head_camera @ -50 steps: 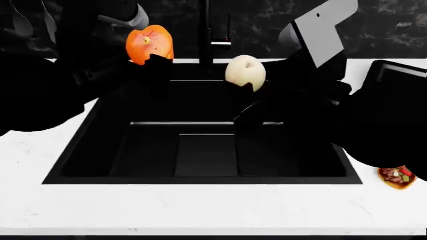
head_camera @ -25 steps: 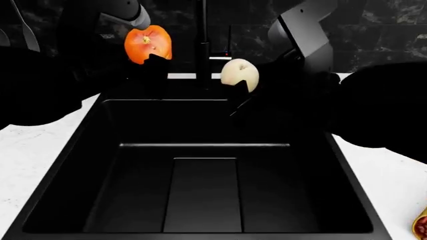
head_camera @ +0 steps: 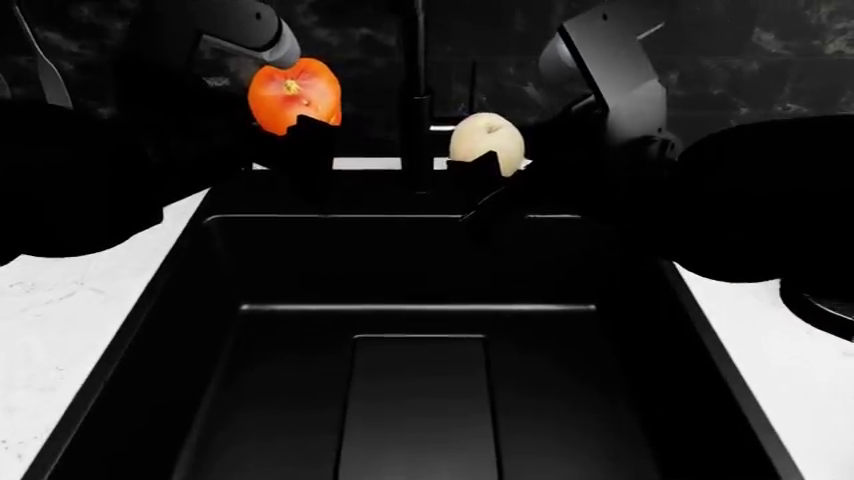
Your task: Pick up the fruits and vegetables and place them in the sink. Turn on the sink faucet to wash them. Then turn the sink off and put them in the tray.
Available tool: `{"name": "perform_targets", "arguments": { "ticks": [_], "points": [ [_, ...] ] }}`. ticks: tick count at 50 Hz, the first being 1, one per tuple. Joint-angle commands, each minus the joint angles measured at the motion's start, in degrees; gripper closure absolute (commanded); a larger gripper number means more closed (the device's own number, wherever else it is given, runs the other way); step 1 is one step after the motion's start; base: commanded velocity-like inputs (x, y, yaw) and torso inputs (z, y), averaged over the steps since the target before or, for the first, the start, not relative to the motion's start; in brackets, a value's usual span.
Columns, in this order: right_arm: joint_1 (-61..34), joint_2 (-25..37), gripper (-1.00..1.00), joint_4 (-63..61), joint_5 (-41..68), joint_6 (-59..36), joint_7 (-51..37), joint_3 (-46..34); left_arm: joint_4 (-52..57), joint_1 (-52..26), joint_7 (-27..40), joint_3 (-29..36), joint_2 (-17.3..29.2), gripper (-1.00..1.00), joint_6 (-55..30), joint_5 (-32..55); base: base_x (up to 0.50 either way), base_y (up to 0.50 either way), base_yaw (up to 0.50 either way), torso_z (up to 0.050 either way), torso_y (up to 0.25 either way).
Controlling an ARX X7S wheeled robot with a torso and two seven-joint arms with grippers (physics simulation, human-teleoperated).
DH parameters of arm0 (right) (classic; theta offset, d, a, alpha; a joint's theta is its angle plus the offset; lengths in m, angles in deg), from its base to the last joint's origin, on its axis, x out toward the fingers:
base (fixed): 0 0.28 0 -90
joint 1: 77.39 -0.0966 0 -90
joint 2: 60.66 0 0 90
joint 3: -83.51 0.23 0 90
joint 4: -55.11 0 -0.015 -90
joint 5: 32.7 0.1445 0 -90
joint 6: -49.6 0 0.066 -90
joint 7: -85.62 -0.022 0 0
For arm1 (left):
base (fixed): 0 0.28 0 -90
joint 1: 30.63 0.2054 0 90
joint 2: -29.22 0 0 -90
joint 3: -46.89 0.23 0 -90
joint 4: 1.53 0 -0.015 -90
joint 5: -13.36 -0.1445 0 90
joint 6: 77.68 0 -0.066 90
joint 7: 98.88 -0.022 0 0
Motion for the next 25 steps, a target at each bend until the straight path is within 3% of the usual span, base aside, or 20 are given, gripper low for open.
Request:
{"name": "perform_targets", "arguments": {
  "ticks": [1, 6, 25],
  "points": [
    [0.76, -0.09, 1.0, 0.58, -1.56, -0.37, 0.31, -0.31, -0.04, 0.06, 0.56, 0.03, 0.07, 1.0, 0.28, -0.1, 0.5, 0.0, 0.0, 0.0, 0.0],
    [1.07, 0.09, 1.0, 0.22, -1.39, -0.15, 0.67, -0.13, -0.04, 0.07, 0.3, 0.29, -0.09, 1.0, 0.31, -0.22, 0.5, 0.0, 0.0, 0.0, 0.002],
    [2.21, -0.19, 1.0, 0.79, -1.62, 0.81, 1.42, 0.29, 0.0, 1.61, 0.45, 0.51, 0.52, 1.0, 0.89, -0.07, 0.0, 0.0, 0.0, 0.0, 0.001]
  ]
}}
